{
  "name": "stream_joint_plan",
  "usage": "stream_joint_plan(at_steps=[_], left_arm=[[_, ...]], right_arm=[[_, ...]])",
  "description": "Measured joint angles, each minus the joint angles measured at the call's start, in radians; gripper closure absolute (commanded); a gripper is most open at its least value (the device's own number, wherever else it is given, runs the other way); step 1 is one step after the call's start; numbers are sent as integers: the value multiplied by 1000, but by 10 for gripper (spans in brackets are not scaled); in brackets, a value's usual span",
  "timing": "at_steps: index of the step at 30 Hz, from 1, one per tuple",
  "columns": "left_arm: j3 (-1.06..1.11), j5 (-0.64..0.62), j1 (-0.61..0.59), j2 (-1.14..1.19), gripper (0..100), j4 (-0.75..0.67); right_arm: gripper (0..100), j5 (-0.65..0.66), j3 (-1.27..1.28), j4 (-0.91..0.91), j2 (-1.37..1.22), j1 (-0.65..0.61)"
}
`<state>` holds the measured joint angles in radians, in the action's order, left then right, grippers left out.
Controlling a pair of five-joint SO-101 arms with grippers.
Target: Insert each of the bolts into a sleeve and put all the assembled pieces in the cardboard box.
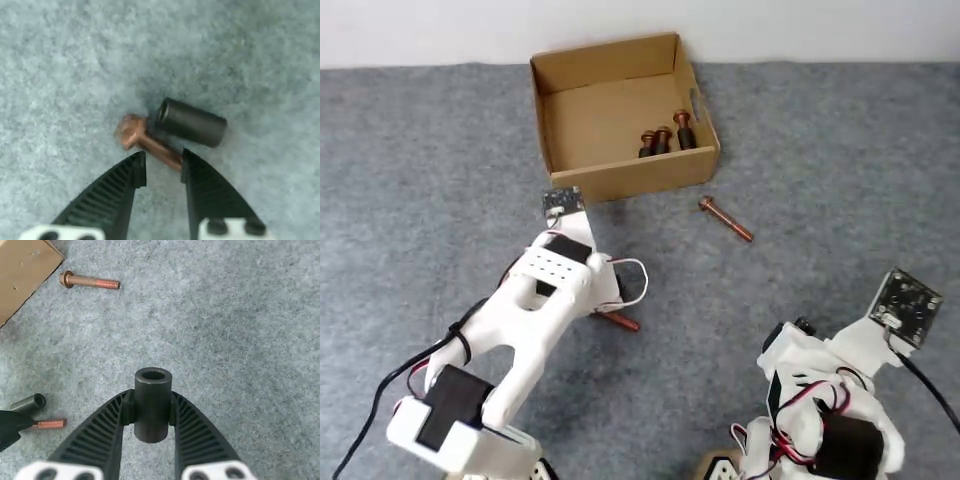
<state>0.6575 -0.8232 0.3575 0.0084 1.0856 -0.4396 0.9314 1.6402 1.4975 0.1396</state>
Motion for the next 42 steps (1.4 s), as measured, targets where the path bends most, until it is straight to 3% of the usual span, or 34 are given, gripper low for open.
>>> stream_joint_plan(at_steps=[7, 14, 23, 31, 35, 42], left_arm=[[48, 0, 9, 14, 758, 5], [49, -2, 6, 15, 758, 23], [48, 21, -104, 14, 888, 46], [75, 25, -103, 5, 920, -28], [78, 25, -103, 3, 996, -37], [54, 25, -104, 12, 996, 12]], right_arm=[[991, 0, 0, 0, 0, 0], [991, 0, 0, 0, 0, 0], [991, 0, 0, 0, 0, 0], [991, 5, 0, 0, 0, 0], [991, 8, 0, 0, 0, 0], [991, 35, 0, 0, 3, 0]])
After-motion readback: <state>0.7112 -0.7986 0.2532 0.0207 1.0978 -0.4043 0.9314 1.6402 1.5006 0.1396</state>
